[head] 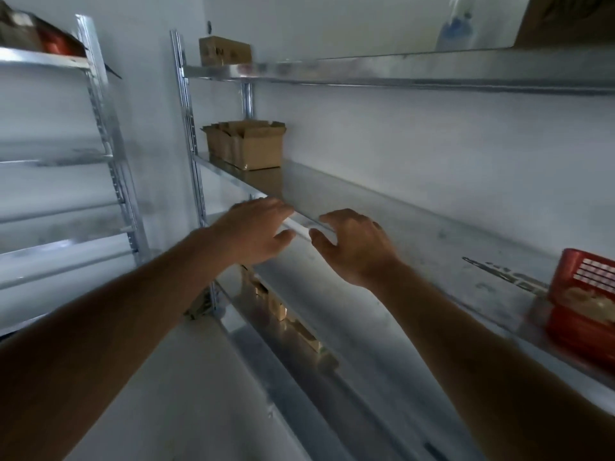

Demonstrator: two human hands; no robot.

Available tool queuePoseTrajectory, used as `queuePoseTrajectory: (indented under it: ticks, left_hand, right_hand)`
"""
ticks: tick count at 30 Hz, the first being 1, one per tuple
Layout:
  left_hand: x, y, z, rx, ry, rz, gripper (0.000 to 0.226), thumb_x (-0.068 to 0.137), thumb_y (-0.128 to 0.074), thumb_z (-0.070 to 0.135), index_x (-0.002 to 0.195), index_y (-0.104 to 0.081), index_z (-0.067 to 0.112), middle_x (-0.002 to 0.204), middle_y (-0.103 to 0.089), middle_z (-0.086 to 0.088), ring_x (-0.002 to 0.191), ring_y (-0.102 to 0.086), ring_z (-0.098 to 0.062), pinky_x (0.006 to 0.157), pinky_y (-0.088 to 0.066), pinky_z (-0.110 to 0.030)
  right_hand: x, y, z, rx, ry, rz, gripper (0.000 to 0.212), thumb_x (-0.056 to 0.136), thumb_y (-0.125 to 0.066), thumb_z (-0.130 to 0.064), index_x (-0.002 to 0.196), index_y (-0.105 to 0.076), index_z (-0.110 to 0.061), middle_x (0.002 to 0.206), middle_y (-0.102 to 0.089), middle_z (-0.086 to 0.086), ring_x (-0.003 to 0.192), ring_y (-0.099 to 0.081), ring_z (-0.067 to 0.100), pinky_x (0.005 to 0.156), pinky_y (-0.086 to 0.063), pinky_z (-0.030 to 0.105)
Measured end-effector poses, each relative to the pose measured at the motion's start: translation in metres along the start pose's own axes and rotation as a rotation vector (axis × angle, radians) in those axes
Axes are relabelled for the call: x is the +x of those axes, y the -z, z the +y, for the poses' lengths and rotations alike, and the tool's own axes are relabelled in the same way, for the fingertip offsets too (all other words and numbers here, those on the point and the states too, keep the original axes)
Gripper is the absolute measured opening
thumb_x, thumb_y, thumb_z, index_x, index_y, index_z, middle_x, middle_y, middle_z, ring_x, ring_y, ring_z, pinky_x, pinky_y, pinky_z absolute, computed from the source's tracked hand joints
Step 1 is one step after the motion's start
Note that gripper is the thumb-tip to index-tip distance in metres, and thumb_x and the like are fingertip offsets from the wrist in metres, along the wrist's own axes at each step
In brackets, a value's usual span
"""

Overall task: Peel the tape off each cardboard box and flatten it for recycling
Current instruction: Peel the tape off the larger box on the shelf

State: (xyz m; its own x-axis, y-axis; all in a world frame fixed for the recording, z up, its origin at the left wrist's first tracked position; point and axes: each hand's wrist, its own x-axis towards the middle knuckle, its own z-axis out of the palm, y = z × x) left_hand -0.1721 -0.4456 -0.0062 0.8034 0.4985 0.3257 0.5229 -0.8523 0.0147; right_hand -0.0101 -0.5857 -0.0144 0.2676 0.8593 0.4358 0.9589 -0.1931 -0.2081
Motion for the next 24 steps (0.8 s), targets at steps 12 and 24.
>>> queuePoseTrajectory:
  ticks: [12,24]
  left_hand:
    - [0.161,-0.060,-0.216,-0.027,0.153,0.037,0.053,0.103,-0.056,0.043,0.151,-0.048,0.021,0.153,-0.054,-0.004,0.134,-0.055,-0.027,0.108,-0.044,-0.044]
    - [0.297,-0.124,-0.460,-0.067,0.033,-0.036,0.050,0.105,-0.050,0.048,0.147,-0.049,0.022,0.150,-0.055,-0.003,0.132,-0.056,-0.026,0.108,-0.046,-0.047]
  right_hand:
    - [0.286,-0.154,-0.018,-0.035,0.144,-0.095,0.054,0.104,-0.033,-0.061,0.137,-0.059,-0.027,0.126,-0.066,-0.003,0.113,-0.062,0.018,0.099,-0.053,0.042]
    - [0.499,-0.291,-0.070,-0.055,-0.018,-0.089,0.043,0.105,-0.042,-0.050,0.131,-0.060,-0.022,0.120,-0.065,0.004,0.109,-0.064,0.026,0.092,-0.054,0.042]
